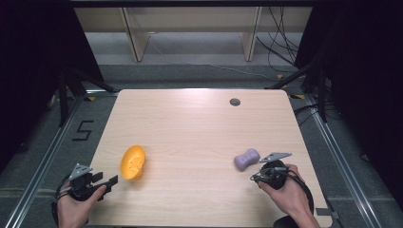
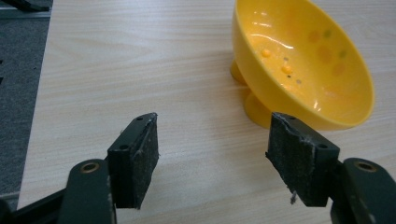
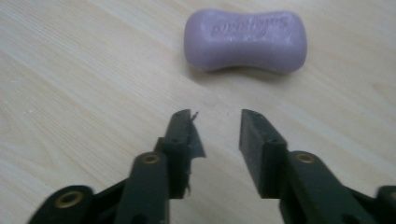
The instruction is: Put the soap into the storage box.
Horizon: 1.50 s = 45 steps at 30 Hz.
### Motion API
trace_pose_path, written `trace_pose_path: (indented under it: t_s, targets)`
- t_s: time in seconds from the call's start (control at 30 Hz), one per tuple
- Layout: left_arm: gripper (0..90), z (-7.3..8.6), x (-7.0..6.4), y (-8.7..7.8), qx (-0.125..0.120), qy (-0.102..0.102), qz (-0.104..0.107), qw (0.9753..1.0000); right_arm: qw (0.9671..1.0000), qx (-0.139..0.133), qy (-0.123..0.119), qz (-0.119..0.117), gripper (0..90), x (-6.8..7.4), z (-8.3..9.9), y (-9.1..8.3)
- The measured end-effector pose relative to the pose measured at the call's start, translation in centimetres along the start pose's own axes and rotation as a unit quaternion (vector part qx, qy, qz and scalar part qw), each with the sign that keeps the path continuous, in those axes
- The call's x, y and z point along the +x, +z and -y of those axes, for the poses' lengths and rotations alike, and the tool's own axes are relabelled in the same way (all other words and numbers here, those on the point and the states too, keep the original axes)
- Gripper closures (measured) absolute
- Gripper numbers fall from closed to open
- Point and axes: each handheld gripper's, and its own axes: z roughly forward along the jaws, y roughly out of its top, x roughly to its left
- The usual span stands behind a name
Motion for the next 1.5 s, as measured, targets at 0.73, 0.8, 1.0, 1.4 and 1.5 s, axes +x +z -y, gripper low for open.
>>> trace_pose_path:
  t_s: [0.73, 0.8, 1.0, 1.4, 1.5]
  targets:
    - [30.1, 0.0, -0.6, -0.3, -0.025, 0.002, -0.001, 0.9997, 0.9722, 0.101, 0.211, 0.008, 37.6, -2.9, -7.5, 2.4]
    - [30.1, 0.0, -0.6, -0.3, -0.025, 0.002, -0.001, 0.9997, 0.9681, 0.107, 0.226, 0.008, 38.0, -3.2, -8.1, 2.7]
    - [30.1, 0.0, -0.5, -0.3, -0.026, 0.003, 0.0, 0.9996, 0.9717, 0.116, 0.205, 0.013, 36.3, -3.1, -8.9, 3.4]
    - [30.0, 0.0, -0.7, -0.3, -0.028, 0.007, -0.005, 0.9996, 0.9633, 0.132, 0.233, 0.014, 33.8, -2.7, -10.3, 4.1]
    - [30.0, 0.0, -0.5, -0.4, -0.028, 0.011, -0.003, 0.9995, 0.9671, 0.135, 0.215, 0.017, 34.4, -2.6, -10.4, 4.4]
